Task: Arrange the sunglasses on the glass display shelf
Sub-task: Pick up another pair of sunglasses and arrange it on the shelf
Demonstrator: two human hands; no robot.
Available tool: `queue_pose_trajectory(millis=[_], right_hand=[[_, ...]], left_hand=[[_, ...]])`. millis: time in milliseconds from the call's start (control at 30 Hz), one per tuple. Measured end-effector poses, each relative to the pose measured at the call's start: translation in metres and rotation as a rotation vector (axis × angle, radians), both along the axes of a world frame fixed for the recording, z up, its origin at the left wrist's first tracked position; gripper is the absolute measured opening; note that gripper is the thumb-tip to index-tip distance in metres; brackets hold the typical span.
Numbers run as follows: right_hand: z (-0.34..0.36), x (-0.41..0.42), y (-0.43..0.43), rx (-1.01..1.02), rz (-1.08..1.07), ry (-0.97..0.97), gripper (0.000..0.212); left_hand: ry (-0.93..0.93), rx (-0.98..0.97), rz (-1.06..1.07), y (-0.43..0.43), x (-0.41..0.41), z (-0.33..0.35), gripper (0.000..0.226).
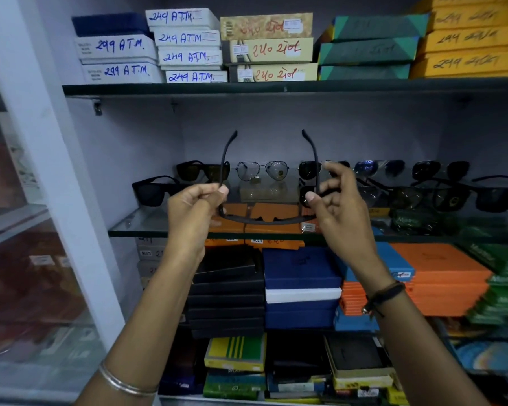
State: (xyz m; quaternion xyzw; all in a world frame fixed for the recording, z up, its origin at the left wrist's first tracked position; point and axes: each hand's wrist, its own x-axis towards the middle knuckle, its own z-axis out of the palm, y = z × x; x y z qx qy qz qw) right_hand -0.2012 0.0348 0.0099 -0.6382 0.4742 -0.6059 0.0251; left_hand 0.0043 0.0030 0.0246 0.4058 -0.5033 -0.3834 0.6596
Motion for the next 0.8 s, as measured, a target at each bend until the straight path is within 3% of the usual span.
queue_pose_trajectory(millis=[167, 333, 500, 800], right_hand=[[0.003, -0.007, -0.001, 0.053, 0.168, 0.313, 0.035], [0.008, -0.001, -0.020, -0.052, -0.048, 0.389, 0.023], [0.017, 0.008, -0.045, -0.055, -0.279, 0.475, 0.024], [0.014, 0.015, -0.061, 0.010, -0.512, 0.660, 0.028]], left_hand=[[0.099, 0.053, 0.000, -0.013, 0.007, 0.008, 0.006], [0.058, -0.046, -0.008, -0.032, 0.008, 0.010, 0.015], [-0.352, -0.234, 0.126, -0.044, 0.003, 0.005, 0.015], [-0.909, -0.288, 0.497, -0.061, -0.004, 0.000, 0.016]])
